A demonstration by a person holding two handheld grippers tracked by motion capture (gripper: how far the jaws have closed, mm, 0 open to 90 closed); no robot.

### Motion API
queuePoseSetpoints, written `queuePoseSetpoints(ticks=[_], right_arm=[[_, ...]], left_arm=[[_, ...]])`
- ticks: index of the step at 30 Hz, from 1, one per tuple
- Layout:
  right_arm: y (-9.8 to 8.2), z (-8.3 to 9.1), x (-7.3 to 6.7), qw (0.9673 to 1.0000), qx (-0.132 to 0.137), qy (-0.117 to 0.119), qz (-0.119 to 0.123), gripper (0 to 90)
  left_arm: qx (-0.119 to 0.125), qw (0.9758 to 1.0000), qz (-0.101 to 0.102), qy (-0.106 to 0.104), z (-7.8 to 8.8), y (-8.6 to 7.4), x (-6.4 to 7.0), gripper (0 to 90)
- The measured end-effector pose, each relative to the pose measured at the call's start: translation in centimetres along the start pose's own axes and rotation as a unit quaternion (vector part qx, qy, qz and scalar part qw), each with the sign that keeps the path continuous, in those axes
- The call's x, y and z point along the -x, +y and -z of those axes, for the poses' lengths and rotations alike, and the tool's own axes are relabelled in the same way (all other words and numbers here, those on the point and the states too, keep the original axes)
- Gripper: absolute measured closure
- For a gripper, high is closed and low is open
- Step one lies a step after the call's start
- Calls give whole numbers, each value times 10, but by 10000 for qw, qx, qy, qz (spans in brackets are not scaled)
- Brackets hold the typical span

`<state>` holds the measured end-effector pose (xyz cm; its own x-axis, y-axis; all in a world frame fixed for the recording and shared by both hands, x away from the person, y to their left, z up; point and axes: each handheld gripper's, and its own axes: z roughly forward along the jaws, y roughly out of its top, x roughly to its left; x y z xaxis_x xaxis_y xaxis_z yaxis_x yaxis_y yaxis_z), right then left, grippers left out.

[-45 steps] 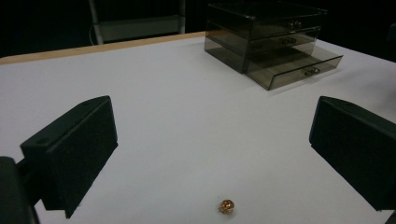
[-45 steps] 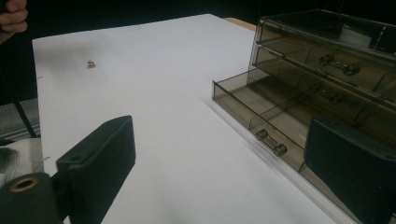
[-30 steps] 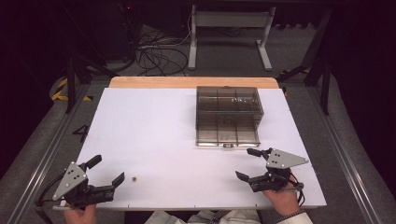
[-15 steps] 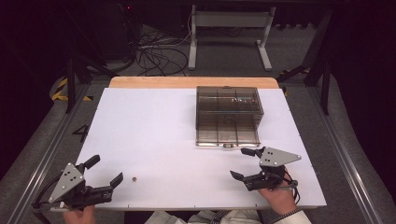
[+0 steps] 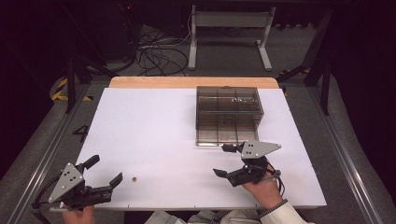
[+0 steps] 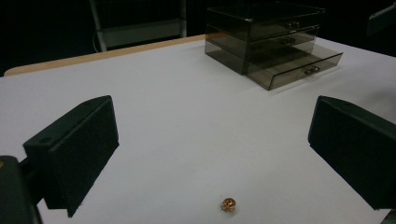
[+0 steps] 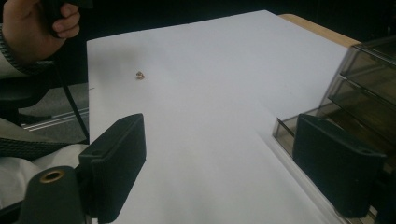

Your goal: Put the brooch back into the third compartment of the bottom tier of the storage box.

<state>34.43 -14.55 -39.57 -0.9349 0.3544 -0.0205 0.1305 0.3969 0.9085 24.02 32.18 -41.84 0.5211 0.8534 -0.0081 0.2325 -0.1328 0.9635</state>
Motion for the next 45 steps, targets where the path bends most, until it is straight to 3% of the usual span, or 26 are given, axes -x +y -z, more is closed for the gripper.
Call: queuePoseSetpoints(ticks=[10,23,29,35,45], right_arm=[[17,-26,-5,9995,-98,259,153,180],[29,-39,-7,9977,-180,595,261,175],[32,-41,-9,9975,-233,586,305,179],[36,-48,-11,9976,-256,577,295,191],[45,-73,-17,9965,-149,729,387,232]], left_arm=[[-12,10000,3,1,1,0,-1,24],[-39,10000,-51,-23,2,0,-1,24],[-58,10000,-40,-12,2,0,0,24],[81,9999,58,-70,5,-2,0,24],[109,9999,66,-92,9,-2,1,24]])
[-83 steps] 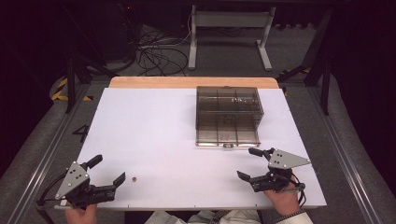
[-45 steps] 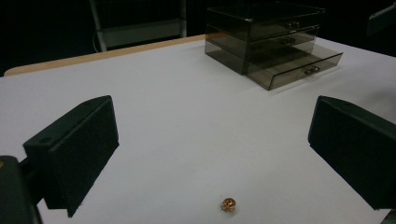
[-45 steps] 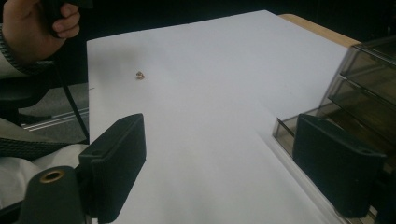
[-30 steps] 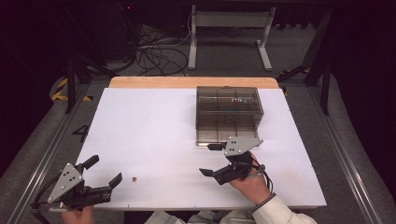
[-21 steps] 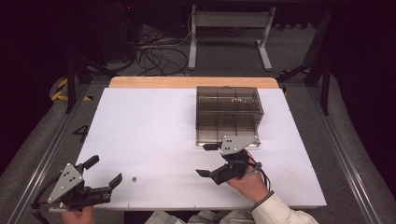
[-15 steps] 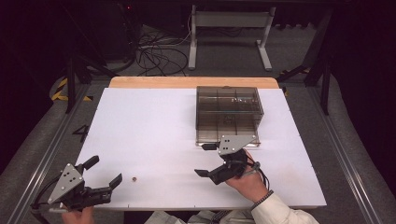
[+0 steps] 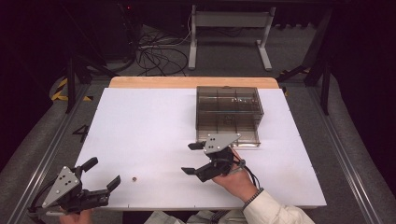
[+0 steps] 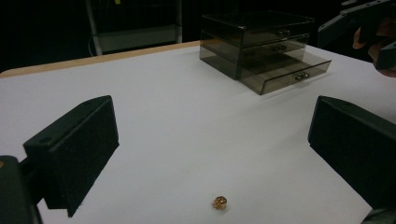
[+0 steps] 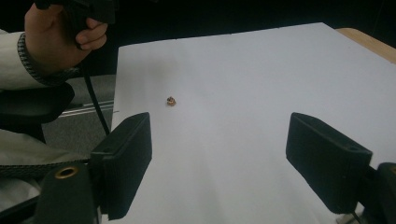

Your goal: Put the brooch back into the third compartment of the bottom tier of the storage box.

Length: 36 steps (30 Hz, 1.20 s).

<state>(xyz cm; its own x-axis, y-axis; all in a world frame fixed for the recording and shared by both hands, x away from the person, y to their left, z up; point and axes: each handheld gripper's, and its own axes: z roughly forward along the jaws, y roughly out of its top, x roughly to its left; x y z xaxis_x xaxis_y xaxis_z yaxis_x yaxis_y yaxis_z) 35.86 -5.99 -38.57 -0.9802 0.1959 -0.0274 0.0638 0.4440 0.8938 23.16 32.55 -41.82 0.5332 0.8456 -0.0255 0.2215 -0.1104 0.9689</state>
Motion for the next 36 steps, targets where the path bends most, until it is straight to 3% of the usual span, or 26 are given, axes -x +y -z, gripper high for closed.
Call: queuePoseSetpoints(ticks=[21,36], right_arm=[[5,-59,-2,9994,27,331,42,232],[8,-86,-8,9988,53,489,55,233]], left_arm=[[-37,10000,-73,3,-1,0,-1,24],[-23,10000,-72,4,-1,1,-1,24]])
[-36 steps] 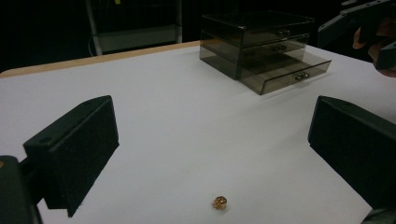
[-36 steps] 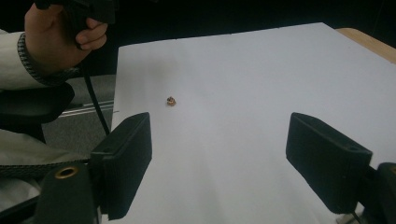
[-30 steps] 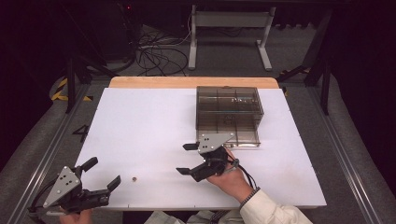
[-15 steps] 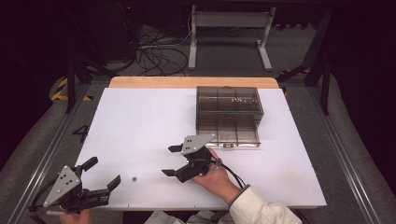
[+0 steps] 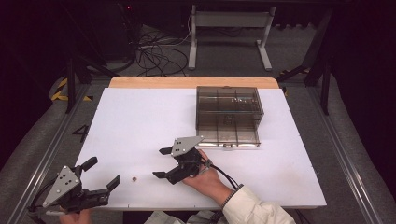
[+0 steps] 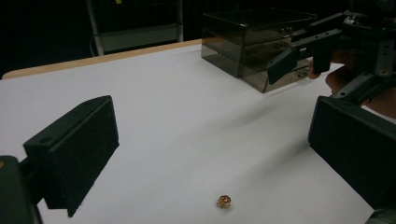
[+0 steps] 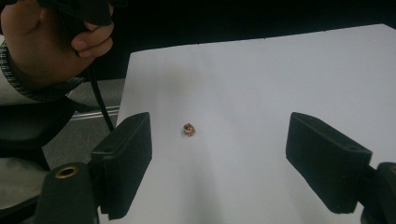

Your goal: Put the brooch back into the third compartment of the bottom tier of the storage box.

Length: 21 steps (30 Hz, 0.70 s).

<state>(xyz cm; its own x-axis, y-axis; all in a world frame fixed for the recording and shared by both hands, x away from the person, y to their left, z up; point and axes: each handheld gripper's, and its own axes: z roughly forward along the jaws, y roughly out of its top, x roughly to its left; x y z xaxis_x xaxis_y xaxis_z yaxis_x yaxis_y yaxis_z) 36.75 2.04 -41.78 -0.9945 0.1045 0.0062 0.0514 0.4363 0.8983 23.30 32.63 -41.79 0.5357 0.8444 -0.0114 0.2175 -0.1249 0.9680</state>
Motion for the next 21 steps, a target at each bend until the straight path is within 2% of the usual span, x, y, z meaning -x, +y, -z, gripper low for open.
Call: queuePoseSetpoints(ticks=[6,21], right_arm=[[0,-16,-2,9999,-69,114,13,234],[-4,-41,-3,9994,-180,274,-102,250]], left_arm=[[-1,10000,-29,-4,0,0,1,25],[0,10000,-6,26,0,0,1,25]])
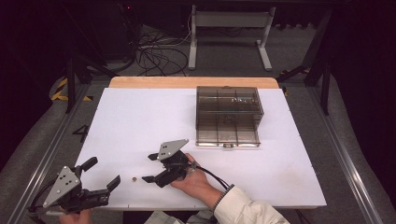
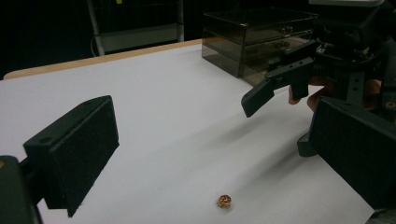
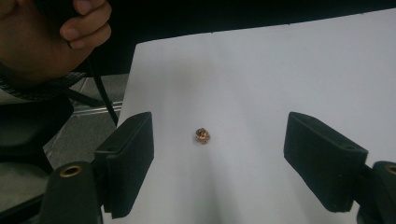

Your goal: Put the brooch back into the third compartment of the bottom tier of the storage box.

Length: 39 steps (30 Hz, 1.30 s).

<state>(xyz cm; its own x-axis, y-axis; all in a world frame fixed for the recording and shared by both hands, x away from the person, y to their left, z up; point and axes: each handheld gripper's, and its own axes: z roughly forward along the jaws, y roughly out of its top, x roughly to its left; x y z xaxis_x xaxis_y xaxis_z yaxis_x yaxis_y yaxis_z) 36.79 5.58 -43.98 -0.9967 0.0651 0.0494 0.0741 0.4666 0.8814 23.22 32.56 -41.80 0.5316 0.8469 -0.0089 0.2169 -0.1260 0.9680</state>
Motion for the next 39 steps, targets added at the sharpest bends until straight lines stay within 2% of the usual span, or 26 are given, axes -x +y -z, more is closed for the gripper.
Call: queuePoseSetpoints(ticks=[8,18,29,39], right_arm=[[-1,-10,-2,9999,-109,36,-18,284],[-2,-28,-4,9993,-316,181,-125,397],[-1,-47,-9,9980,-623,80,6,510],[2,-61,-13,9967,-806,-17,115,574]], left_arm=[[10,10000,6,15,0,0,0,24],[-7,10000,5,-1,0,0,0,25],[-22,10000,-6,-24,0,0,-1,25],[-19,10000,7,-17,0,0,-1,24]])
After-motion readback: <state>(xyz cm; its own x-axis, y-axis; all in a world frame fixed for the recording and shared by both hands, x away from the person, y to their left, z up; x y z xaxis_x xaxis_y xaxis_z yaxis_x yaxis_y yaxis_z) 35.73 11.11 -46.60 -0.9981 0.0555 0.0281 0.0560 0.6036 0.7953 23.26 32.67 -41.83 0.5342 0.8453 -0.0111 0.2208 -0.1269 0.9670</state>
